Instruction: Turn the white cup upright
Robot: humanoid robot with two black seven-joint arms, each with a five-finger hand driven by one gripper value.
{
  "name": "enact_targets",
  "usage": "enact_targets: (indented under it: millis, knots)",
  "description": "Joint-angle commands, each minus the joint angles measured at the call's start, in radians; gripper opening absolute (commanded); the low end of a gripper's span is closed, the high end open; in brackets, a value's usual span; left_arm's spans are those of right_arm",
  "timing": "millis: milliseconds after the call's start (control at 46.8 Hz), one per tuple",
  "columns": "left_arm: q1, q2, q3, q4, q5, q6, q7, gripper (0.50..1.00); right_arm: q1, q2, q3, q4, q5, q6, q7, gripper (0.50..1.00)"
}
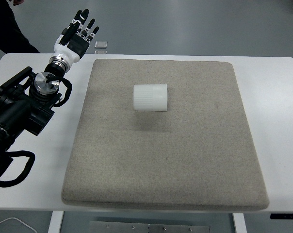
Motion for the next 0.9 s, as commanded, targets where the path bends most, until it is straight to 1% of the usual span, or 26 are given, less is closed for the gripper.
enact_targets:
  millis: [0,278,577,662,876]
  knots:
    - [0.0,0.001,0.0,0.0,0.0,0.0,0.0,0.994,0.0,0.0,-0.001,0.0,0.0,0.0,0.0,0.93]
    - [-0.004,0.009,0.0,0.002,0.0,0.0,0.0,0.994,0.0,0.0,-0.001,0.0,0.0,0.0,0.0,0.93]
    - [-0.009,0.012,-0.003,0.032,-0.003,0.0,0.0,0.994,0.0,0.0,-0.001,0.0,0.0,0.0,0.0,0.93]
    - [-0.011,0.017,0.003,0.029,0.006,-0.017,0.0,0.994,0.0,0.0,0.0,0.0,0.0,0.0,0.0,0.93]
    - [-0.02,0.023,0.047,0.021,0.02,-0.031,0.0,0.992,0.0,0.0,0.0,0.0,0.0,0.0,0.0,0.93]
